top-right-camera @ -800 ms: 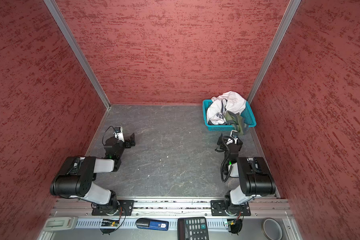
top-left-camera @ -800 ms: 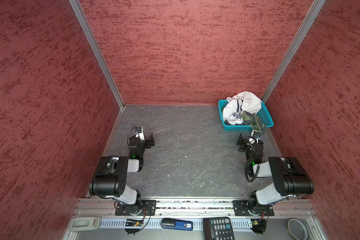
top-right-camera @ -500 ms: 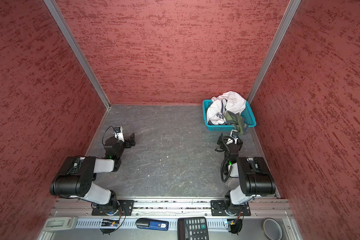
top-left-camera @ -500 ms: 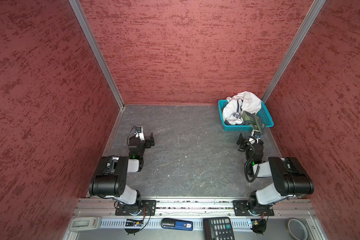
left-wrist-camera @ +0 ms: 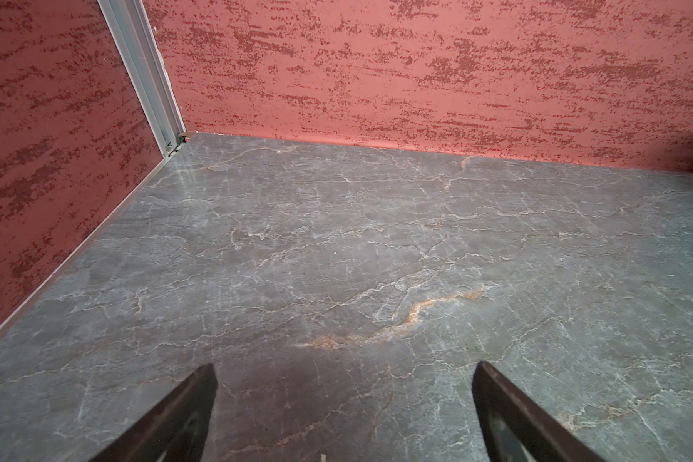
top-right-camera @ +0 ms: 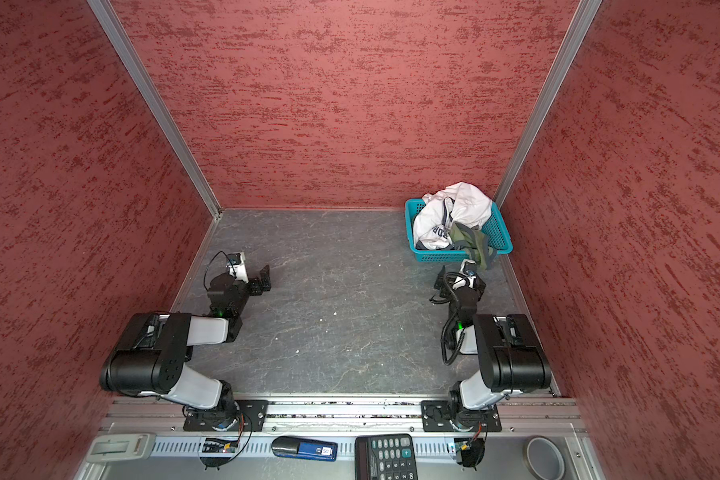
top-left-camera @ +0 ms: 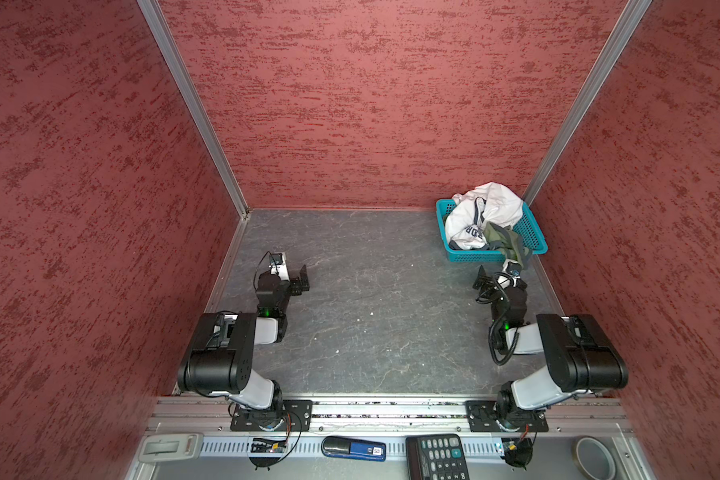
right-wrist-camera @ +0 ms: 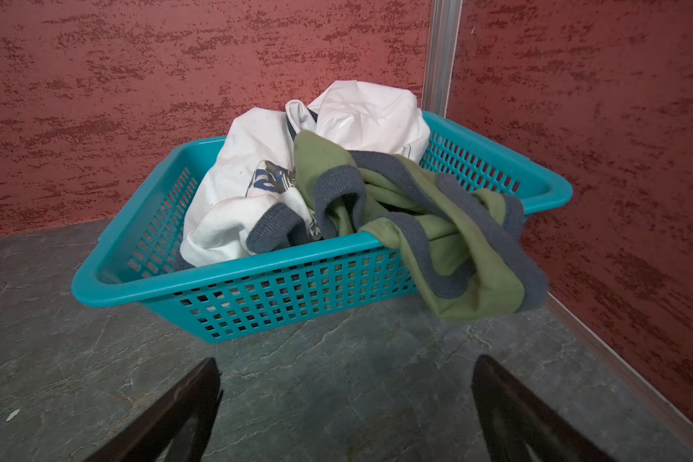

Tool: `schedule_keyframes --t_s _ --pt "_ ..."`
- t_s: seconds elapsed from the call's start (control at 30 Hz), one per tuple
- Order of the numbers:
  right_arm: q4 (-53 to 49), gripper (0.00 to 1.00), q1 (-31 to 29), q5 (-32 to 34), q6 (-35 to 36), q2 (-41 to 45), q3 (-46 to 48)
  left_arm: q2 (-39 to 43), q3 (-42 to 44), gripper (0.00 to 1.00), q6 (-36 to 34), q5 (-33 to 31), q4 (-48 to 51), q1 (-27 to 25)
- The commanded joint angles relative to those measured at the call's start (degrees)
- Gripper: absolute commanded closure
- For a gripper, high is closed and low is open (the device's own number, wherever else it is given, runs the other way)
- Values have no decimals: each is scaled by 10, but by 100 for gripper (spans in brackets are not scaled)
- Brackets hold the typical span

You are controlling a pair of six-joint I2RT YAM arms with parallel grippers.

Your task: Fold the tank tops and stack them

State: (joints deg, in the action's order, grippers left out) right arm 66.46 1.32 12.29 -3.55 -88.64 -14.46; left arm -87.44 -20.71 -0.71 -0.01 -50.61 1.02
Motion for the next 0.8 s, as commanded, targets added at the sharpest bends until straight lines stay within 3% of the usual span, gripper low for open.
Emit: schedule_keyframes --t_s 0.0,0.43,0.53,0.7,0.77 --pt "22 1 -3 12 6 -4 -7 -5 -9 0 4 6 -7 4" --pt "25 1 -3 13 6 -3 -6 -4 -8 0 2 3 -11 2" --pt "49 1 -4 -16 19 2 10 19 3 0 -12 -1 -13 -11" --pt "29 1 -13 0 28 101 41 153 -14 0 -50 -53 117 -59" --pt "-9 1 -26 5 42 151 38 209 -25 1 -34 -69 167 -76"
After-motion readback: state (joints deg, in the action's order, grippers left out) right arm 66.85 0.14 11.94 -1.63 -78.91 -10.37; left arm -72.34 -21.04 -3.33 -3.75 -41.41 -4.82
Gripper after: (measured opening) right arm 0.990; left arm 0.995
